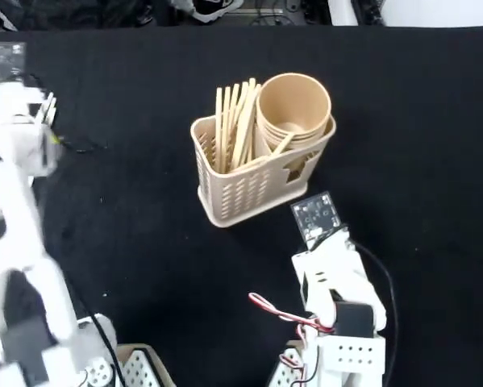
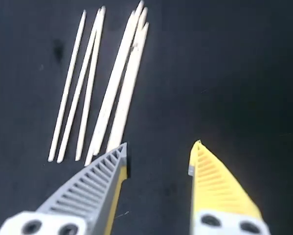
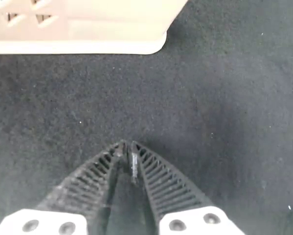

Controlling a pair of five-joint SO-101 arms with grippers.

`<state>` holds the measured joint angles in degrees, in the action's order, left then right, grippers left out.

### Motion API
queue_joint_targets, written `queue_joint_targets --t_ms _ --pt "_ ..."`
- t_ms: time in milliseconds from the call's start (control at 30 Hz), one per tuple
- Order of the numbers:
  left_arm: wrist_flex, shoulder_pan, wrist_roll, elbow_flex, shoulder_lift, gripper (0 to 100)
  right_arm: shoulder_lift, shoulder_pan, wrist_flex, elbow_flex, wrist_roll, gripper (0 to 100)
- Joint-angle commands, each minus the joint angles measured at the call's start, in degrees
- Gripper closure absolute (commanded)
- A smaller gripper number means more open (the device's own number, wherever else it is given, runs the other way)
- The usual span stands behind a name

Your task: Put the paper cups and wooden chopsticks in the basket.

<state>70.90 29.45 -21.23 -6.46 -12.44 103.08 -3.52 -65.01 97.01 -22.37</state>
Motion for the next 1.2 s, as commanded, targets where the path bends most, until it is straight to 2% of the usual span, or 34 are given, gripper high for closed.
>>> queue_joint_targets --t_ms 0,200,467,567,800,900,1033,1167 --pt "2.7 2.2 -3.3 12.1 15.5 79 3.8 0.5 -0.4 -0.5 -0.2 98.5" --pt "12.0 2.9 -3.3 34.9 36.7 79 3.8 0.5 -0.4 -0.5 -0.2 98.5" --pt "12.4 3.6 -2.8 59.8 57.6 79 3.8 0.5 -0.4 -0.5 -0.2 98.5" --pt "12.0 3.7 -0.8 65.0 63.6 79 3.8 0.5 -0.4 -0.5 -0.2 98.5" --pt "11.6 5.7 -1.4 77.0 74.4 79 3.8 0.5 -0.4 -0.5 -0.2 98.5" --pt "10.0 5.7 -5.3 78.5 79.9 80 3.8 0.5 -0.4 -0.5 -0.2 98.5" --pt "9.7 6.1 -10.5 81.2 85.6 88 3.8 0.5 -0.4 -0.5 -0.2 98.5" --pt "17.0 5.8 -16.8 85.1 86.9 97 3.8 0.5 -0.4 -0.5 -0.2 98.5"
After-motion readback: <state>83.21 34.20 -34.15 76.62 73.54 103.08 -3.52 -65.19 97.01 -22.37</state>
